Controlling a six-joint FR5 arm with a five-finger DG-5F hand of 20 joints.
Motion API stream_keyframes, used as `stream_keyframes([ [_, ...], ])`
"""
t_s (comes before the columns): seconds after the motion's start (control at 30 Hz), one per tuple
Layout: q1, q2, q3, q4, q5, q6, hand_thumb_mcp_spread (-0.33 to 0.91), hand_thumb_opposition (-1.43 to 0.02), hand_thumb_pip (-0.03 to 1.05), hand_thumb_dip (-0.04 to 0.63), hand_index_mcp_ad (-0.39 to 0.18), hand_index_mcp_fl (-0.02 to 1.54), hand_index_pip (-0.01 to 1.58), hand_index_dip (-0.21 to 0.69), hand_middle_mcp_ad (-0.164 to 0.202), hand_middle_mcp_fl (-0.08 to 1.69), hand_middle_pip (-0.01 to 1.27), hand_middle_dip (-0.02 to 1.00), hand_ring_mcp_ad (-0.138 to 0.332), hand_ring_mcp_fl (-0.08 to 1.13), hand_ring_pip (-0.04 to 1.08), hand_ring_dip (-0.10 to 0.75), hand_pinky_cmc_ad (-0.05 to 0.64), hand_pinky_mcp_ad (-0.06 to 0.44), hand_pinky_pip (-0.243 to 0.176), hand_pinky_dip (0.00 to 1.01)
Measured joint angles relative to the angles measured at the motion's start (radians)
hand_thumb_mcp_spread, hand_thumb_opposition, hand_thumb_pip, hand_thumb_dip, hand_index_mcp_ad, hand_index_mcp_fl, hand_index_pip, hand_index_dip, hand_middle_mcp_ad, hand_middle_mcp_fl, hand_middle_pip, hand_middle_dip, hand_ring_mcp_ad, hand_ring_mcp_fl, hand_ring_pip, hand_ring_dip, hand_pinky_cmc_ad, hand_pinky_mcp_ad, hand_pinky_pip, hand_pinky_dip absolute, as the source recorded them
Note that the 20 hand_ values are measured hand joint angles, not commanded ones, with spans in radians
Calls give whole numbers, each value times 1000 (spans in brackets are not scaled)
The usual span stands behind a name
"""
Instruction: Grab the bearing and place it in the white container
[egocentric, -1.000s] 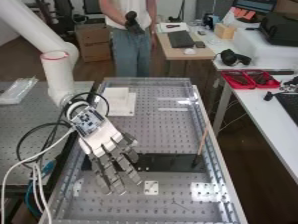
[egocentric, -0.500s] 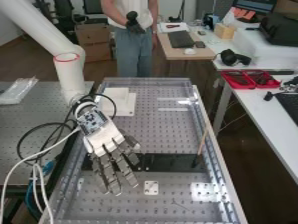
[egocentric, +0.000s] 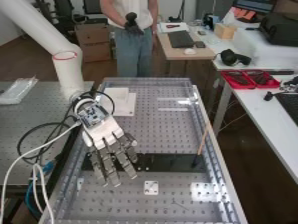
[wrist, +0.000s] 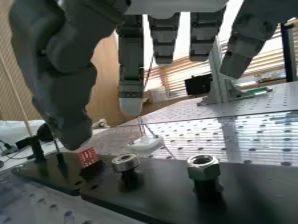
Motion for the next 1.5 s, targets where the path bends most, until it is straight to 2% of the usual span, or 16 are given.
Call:
stream_keyframes([
  [0.23, 6, -21, 6, 4, 12, -9, 379, -799, 565, 223, -5, -3, 1497, 230, 94, -5, 136, 126, 188, -2, 87, 59, 398, 311, -89, 321],
  [0.33, 3, -24, 8, -8, 11, 8, 379, -799, 565, 223, -5, -3, 1497, 230, 94, -5, 136, 126, 188, -2, 87, 59, 398, 311, -89, 321],
  [0.9, -26, -29, 5, -19, -36, -1, 401, -799, 565, 220, -21, -7, 1485, 208, 91, -9, 136, 126, 178, -2, 87, 59, 398, 304, -89, 321],
  [0.93, -27, -29, 5, -22, -39, 3, 401, -799, 565, 237, -21, -7, 1484, 204, 91, -9, 136, 126, 182, -2, 87, 59, 398, 304, -89, 321],
  [1.2, -31, -32, 6, -32, -51, 14, 400, -820, 562, 253, -21, -2, 1464, 185, 91, -5, 136, 126, 182, -2, 87, 59, 400, 304, -89, 321],
  [1.43, -37, -35, 10, -36, -69, 9, 400, -820, 562, 251, -21, 0, 1470, 185, 91, -7, 136, 126, 178, -2, 87, 59, 400, 304, -89, 321],
  [1.5, -37, -35, 10, -32, -70, 6, 403, -834, 562, 269, -21, 3, 1454, 185, 94, -7, 136, 126, 182, -2, 87, 59, 401, 305, -89, 321],
])
